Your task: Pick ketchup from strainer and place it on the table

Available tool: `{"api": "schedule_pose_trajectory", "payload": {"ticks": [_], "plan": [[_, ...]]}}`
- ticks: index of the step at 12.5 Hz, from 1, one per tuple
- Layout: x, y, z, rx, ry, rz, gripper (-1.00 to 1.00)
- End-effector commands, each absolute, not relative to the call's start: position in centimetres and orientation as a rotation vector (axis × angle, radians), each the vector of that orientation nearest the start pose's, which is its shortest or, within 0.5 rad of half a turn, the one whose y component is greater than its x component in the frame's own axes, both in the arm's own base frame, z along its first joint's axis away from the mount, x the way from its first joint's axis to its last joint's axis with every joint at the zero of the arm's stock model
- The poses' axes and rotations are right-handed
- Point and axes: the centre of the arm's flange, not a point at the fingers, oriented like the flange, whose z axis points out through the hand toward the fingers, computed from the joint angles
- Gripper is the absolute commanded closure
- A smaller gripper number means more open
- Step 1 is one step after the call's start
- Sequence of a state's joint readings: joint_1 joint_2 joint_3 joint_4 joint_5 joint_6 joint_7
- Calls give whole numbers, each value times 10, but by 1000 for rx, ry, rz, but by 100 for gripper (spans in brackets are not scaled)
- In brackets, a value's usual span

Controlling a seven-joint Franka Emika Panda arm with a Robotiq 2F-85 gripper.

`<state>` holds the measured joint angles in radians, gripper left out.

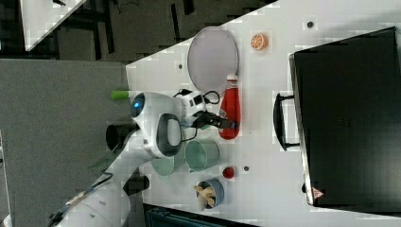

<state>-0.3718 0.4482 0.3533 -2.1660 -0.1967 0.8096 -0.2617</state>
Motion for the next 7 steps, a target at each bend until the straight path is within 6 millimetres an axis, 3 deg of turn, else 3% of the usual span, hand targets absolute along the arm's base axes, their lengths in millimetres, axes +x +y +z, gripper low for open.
{"api": "schedule_pose_trajectory", "payload": {"ticks": [1,3,4,7], "plan": [[547,-37,185,-3071,665,211,-90],[553,-38,208,-3088,660,171,-100],[561,-39,232,-3097,663,116,-100],[584,-36,330,-3116,717,-18,-100]]}}
